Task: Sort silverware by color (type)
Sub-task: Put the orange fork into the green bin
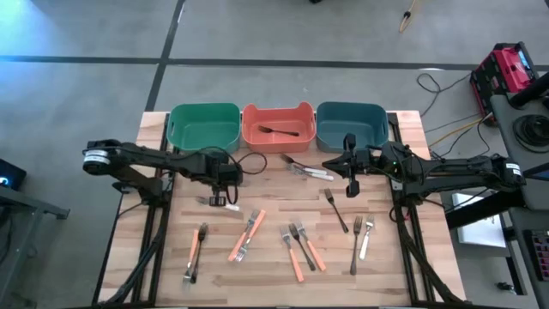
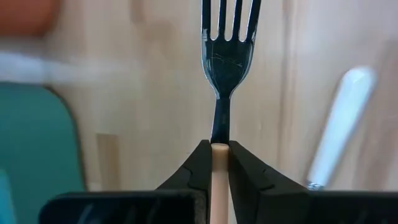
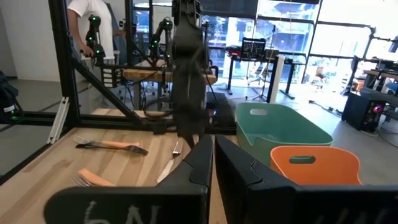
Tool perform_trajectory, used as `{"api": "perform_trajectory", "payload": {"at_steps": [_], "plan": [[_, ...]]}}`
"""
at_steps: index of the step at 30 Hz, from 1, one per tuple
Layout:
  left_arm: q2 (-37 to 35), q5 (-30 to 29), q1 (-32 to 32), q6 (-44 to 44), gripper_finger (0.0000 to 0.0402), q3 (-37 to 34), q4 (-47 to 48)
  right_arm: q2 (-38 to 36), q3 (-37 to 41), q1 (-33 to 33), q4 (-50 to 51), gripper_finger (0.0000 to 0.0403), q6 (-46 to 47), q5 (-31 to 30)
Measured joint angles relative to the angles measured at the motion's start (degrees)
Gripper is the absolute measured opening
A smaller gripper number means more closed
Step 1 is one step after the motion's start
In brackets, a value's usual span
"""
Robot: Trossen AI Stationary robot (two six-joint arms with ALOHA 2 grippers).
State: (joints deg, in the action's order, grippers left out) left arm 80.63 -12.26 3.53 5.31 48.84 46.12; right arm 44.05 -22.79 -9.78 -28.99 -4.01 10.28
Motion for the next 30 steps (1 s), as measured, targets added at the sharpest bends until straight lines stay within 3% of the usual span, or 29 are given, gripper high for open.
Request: {"api": "perform_trajectory", "payload": {"at_steps": [5,13,21,30], "plan": [[-5.70,0.20,0.00,-0.21,0.0013,4.27,1.46,0.00,0.00,0.00,-0.02,0.0009,0.00,-0.01],[-12.79,-8.20,2.33,6.63,0.0013,8.73,2.74,0.00,0.00,0.01,-0.04,0.0009,0.63,0.00],[-16.27,-8.41,13.72,10.37,0.0013,9.52,1.14,0.00,0.00,0.00,-0.07,0.0009,1.18,-0.02],[-13.79,-8.39,28.93,17.92,0.0013,9.52,-1.96,0.00,0.00,0.01,-0.42,0.0009,1.11,-0.02]]}}
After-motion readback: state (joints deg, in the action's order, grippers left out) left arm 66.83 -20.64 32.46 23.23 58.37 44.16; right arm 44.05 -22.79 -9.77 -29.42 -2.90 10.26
